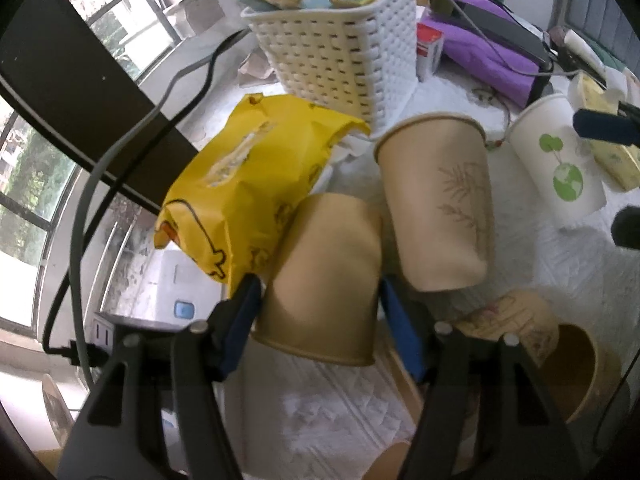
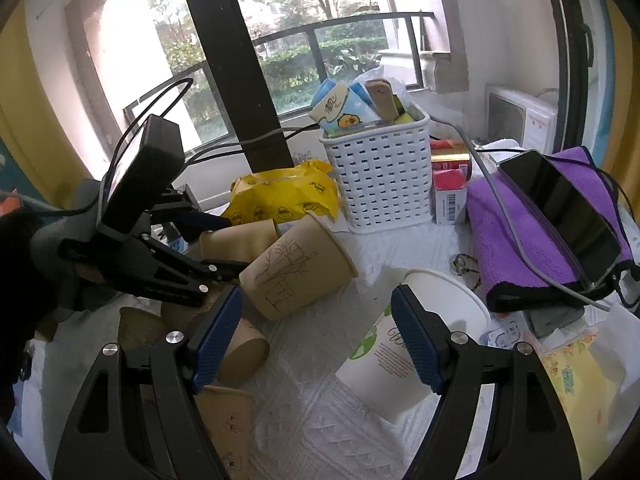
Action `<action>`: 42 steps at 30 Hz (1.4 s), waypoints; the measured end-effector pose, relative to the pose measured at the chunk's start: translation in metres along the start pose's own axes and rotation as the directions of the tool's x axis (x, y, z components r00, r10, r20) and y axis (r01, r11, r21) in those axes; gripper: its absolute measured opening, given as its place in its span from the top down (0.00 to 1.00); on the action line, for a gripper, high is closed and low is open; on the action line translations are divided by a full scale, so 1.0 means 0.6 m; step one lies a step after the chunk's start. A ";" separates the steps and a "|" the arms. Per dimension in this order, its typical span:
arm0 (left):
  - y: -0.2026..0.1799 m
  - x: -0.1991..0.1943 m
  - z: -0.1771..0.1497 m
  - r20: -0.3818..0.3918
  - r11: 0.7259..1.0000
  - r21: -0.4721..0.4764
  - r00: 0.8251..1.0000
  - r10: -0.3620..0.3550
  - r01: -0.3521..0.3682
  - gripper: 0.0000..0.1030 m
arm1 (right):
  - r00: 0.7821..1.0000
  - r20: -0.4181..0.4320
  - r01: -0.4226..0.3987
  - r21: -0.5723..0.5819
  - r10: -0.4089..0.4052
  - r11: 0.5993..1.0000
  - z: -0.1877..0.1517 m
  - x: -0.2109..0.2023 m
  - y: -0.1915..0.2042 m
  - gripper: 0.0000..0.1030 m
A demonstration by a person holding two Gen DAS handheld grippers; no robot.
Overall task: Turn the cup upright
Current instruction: 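Close the left tool on a tan paper cup lying on its side, then lift the tan cup with the left tool and carry it over the mat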
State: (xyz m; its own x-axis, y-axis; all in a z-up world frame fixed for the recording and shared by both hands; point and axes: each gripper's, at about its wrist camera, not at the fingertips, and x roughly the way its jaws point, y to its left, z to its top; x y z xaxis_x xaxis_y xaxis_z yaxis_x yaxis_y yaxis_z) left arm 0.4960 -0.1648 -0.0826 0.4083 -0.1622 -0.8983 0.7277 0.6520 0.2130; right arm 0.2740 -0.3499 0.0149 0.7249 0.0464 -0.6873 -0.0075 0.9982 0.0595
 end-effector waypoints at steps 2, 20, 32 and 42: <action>-0.003 -0.002 0.000 0.002 1.000 0.002 1.000 0.010 -0.010 0.39 | 1.000 0.003 -0.001 0.002 0.001 1.000 0.000 -0.002 0.000 0.23; -0.038 -0.148 -0.014 0.111 0.999 -0.007 0.993 0.033 -0.032 0.41 | 0.999 0.042 0.026 -0.006 -0.026 1.000 0.004 -0.045 0.014 0.23; -0.083 -0.267 -0.038 0.193 0.997 0.000 0.978 0.076 -0.077 0.41 | 0.996 0.085 0.025 -0.030 -0.022 0.999 -0.008 -0.120 0.046 0.23; -0.156 -0.353 -0.128 0.215 0.995 -0.031 0.972 0.095 -0.091 0.41 | 0.997 0.073 0.012 -0.073 -0.006 0.997 -0.055 -0.187 0.084 0.23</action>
State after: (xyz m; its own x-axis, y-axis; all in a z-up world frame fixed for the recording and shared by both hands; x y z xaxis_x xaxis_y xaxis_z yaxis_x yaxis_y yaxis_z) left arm 0.2989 -0.1347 0.0582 0.5846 -0.2548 -0.7703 0.6703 0.6866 0.2816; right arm 0.1693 -0.3033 0.0712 0.7732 0.0372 -0.6330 -0.0491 0.9988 -0.0013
